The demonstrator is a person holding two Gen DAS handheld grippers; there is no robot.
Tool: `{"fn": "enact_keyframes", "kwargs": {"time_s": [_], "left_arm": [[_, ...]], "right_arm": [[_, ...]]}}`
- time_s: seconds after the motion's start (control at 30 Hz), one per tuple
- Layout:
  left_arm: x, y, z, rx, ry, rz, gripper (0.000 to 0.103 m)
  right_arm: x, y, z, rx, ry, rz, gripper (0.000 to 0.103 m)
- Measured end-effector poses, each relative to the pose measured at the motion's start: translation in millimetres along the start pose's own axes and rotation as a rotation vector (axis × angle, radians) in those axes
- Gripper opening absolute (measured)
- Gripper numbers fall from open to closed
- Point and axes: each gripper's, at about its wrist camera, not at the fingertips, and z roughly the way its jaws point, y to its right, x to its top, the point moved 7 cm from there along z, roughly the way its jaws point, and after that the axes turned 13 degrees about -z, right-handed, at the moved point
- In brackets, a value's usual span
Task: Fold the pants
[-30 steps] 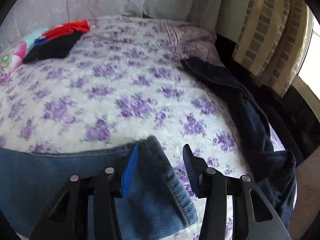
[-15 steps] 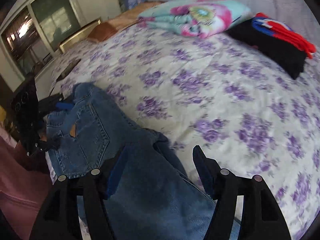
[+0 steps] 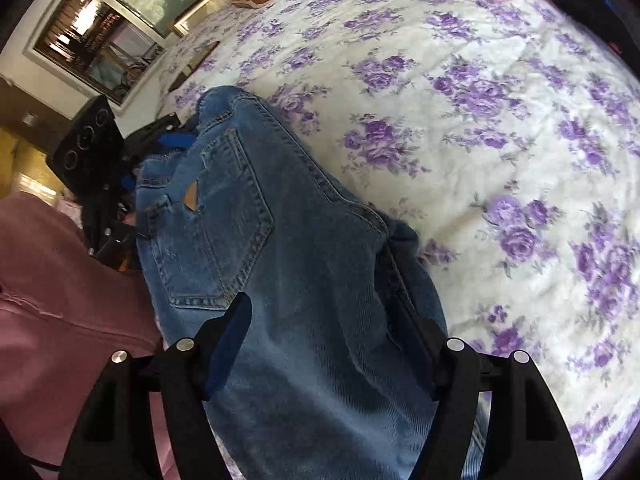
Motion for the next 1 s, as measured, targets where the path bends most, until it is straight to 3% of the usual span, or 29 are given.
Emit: {"fn": "enact_keyframes", "kwargs": {"time_s": [0.03, 0.13, 0.23, 0.3, 0.37, 0.4, 0.43, 0.5, 0.6, 0.7, 0.77, 0.8, 0.83, 0.87, 0.9, 0.93, 1.0], "left_arm": [[0.0, 0.1, 0.1, 0.0, 0.0, 0.0, 0.098], [-0.2, 0.0, 0.3, -0.002, -0.002, 0.0, 0.098], [-0.2, -0.4, 0.4, -0.005, -0.001, -0.005, 0.098], [-0.1, -1.0, 0.4, -0.005, -0.001, -0.007, 0.098], [-0.1, -1.1, 0.5, -0.004, 0.0, -0.01, 0.098], [0.1, -1.4, 0.7, -0.001, 0.0, -0.01, 0.098], [0.4, -1.8, 0.9, 0.003, 0.0, -0.011, 0.098], [1.9, -3.2, 1.2, 0.002, 0.001, -0.016, 0.098], [4.7, -4.7, 3.1, -0.001, -0.002, -0.021, 0.098], [4.7, -3.2, 4.8, 0.019, -0.005, 0.0, 0.098], [4.4, -3.0, 5.0, 0.026, -0.008, 0.008, 0.098], [3.8, -2.3, 5.0, 0.033, -0.008, 0.014, 0.098], [3.5, -2.5, 5.0, 0.039, -0.006, 0.02, 0.098], [2.7, -1.9, 4.7, 0.047, -0.003, 0.028, 0.098], [2.6, -1.9, 4.8, 0.05, 0.0, 0.032, 0.098], [2.3, -1.8, 4.7, 0.053, 0.002, 0.034, 0.098], [2.7, -2.1, 4.5, 0.053, 0.004, 0.034, 0.098]], "right_arm": [[-0.6, -2.7, 3.8, 0.062, -0.019, -0.007, 0.081], [0.3, -3.8, 10.0, 0.131, -0.056, -0.069, 0.082], [16.8, -2.5, 11.8, 0.258, 0.067, -0.015, 0.083], [24.6, -2.6, 17.4, 0.26, 0.131, -0.002, 0.083], [29.7, 7.2, 11.6, 0.237, 0.225, 0.038, 0.078], [29.3, 16.2, 4.1, 0.242, 0.266, 0.064, 0.063], [28.0, 26.1, -1.7, 0.252, 0.3, 0.095, 0.039], [21.4, 47.1, -8.4, 0.26, 0.352, 0.16, 0.012], [18.1, 59.3, 7.2, 0.215, 0.338, 0.182, 0.012], [19.2, 60.1, 11.6, 0.226, 0.335, 0.183, 0.012], [17.2, 58.8, 9.3, 0.178, 0.311, 0.175, 0.014], [13.0, 61.0, 0.3, 0.121, 0.305, 0.168, 0.023], [6.7, 62.4, -15.6, 0.008, 0.312, 0.188, 0.031], [-4.2, 73.6, -35.5, -0.1, 0.316, 0.211, 0.061], [-15.6, 76.6, -59.6, -0.261, 0.343, 0.244, 0.073], [-23.7, 71.0, -78.2, -0.336, 0.375, 0.271, 0.073], [-30.2, 46.8, -98.6, -0.392, 0.461, 0.292, 0.072]]}}
